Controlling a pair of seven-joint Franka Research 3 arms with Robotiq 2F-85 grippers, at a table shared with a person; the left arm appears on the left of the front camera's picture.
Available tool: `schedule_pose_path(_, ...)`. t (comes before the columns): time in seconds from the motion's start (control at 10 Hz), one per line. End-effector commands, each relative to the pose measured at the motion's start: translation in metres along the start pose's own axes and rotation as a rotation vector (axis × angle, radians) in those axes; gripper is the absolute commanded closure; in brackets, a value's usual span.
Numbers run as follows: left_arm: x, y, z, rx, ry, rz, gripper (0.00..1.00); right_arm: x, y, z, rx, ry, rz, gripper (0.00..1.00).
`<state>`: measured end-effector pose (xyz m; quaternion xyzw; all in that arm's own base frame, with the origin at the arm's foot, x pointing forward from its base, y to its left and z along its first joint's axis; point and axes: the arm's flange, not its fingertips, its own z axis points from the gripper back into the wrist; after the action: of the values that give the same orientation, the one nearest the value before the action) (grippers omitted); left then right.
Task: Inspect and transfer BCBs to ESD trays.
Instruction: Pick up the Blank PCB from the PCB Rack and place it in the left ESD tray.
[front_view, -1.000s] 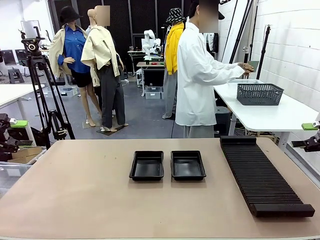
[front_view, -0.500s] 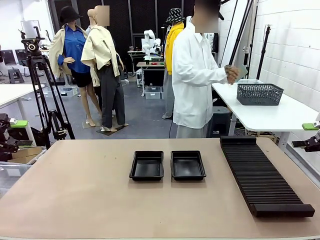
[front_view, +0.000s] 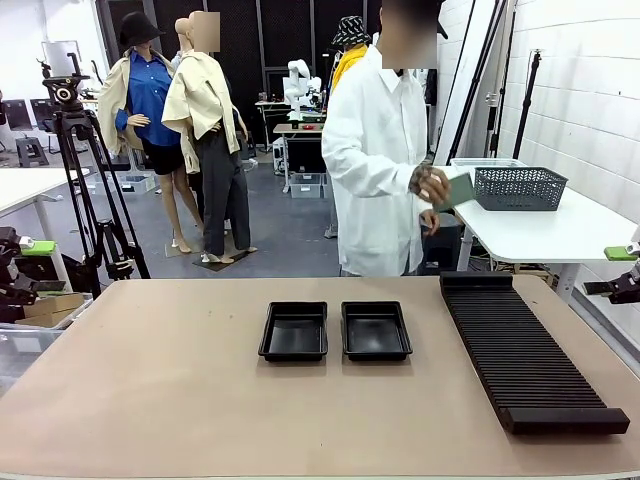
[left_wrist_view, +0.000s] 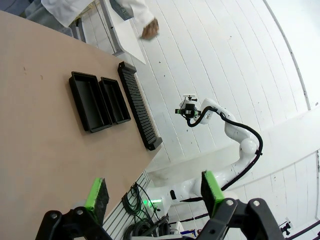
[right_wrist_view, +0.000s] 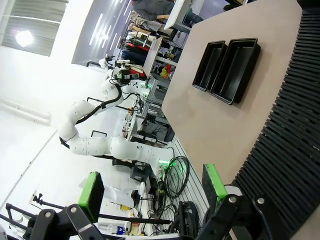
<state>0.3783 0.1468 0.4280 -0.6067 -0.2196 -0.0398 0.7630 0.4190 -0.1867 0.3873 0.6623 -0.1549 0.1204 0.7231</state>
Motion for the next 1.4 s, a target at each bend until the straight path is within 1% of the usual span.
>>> schedule_pose_path(0.0,0.0006,-0.0022,0.0012,0.003,-0.007,0.010,0.02,-0.0008,-0.0022,-0.0033,-0.001,-0.013,0.000,0.00)
schedule_pose_path(1.3,0.0006,-0.0022,0.0012,0.003,-0.007,0.010,0.02,-0.0008,-0.0022,-0.0033,-0.001,-0.013,0.000,0.00)
